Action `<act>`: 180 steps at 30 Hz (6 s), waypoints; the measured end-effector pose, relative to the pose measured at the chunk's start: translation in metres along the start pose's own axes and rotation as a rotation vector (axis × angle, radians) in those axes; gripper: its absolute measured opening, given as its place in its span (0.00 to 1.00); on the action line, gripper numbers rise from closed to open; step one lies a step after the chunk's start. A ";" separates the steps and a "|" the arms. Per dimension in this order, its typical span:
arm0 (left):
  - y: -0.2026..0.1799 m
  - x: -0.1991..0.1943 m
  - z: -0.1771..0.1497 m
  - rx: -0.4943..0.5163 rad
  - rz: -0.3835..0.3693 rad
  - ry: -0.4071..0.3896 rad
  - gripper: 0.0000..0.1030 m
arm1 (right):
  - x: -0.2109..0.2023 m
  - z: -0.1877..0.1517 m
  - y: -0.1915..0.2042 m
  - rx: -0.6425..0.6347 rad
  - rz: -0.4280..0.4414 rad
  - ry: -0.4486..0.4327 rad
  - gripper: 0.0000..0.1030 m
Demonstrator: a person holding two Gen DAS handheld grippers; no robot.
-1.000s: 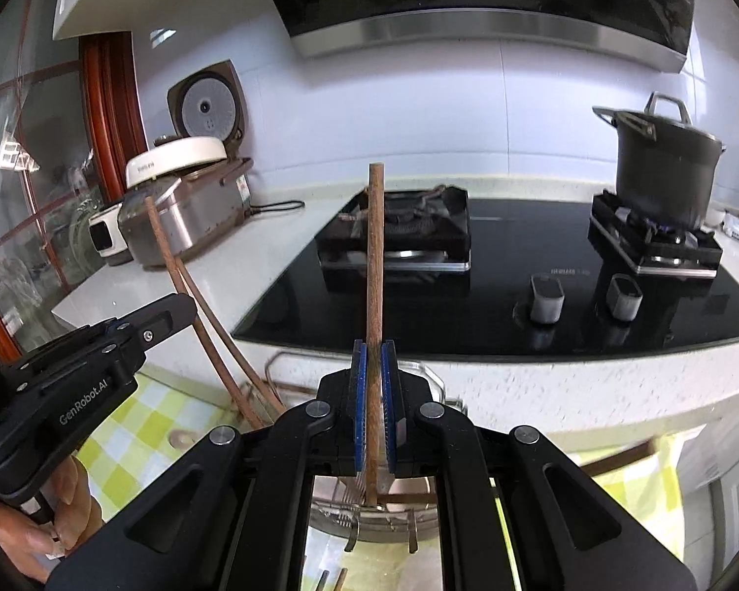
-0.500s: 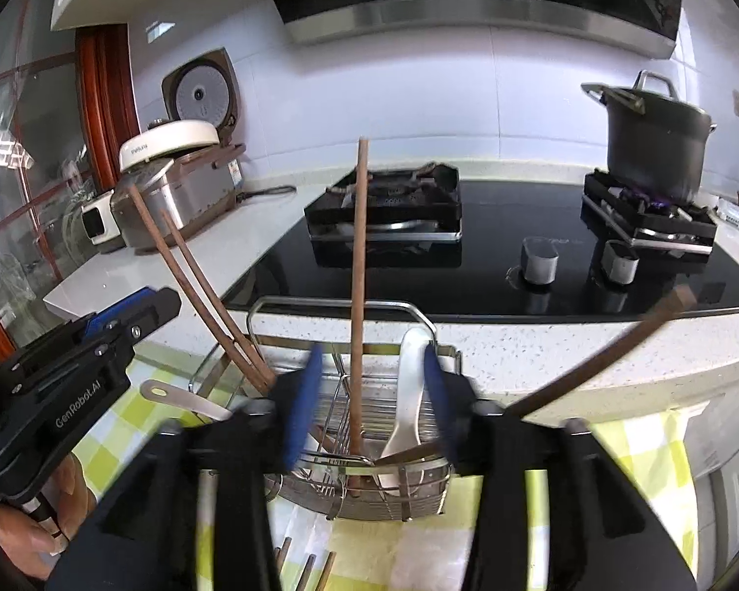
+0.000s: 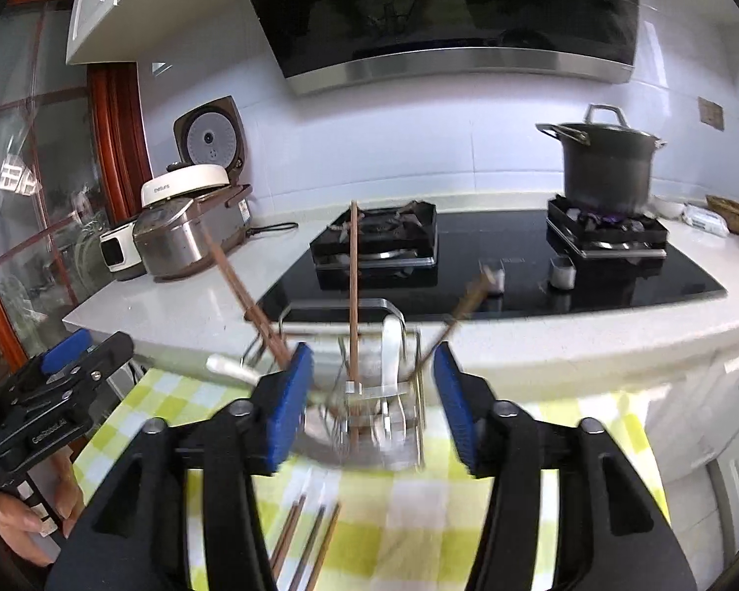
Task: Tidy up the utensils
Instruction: 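Close the right tool on a brown chopstick while the left tool grasps another, then lift both held chopsticks upright and carry them toward the wire rack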
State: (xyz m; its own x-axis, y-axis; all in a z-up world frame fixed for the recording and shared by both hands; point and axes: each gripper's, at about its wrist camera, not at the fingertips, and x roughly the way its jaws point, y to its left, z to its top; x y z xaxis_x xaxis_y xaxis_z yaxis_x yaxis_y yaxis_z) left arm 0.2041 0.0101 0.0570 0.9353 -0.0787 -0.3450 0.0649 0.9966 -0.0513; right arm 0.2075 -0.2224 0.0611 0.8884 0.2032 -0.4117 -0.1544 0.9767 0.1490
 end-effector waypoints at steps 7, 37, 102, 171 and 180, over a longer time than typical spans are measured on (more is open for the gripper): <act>0.009 -0.033 -0.058 0.004 -0.004 0.115 0.95 | -0.017 -0.078 -0.002 0.052 0.000 0.110 0.59; 0.061 -0.031 -0.148 -0.081 0.009 0.322 0.95 | 0.076 -0.173 0.045 -0.051 -0.111 0.454 0.56; -0.046 0.047 -0.165 0.116 -0.131 0.503 0.05 | 0.000 -0.158 -0.036 0.021 -0.030 0.349 0.07; -0.075 0.013 0.130 0.117 -0.221 0.002 0.05 | -0.003 0.101 0.024 -0.100 0.028 -0.069 0.06; -0.064 0.067 0.107 0.085 -0.215 0.056 0.05 | 0.016 0.118 0.016 -0.099 0.039 -0.073 0.06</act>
State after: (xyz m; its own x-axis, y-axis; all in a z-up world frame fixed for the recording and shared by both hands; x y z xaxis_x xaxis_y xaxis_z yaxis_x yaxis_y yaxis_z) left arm 0.2996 -0.0560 0.1373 0.8763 -0.2887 -0.3858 0.2921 0.9550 -0.0511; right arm 0.2699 -0.2113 0.1629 0.9092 0.2395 -0.3406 -0.2286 0.9708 0.0724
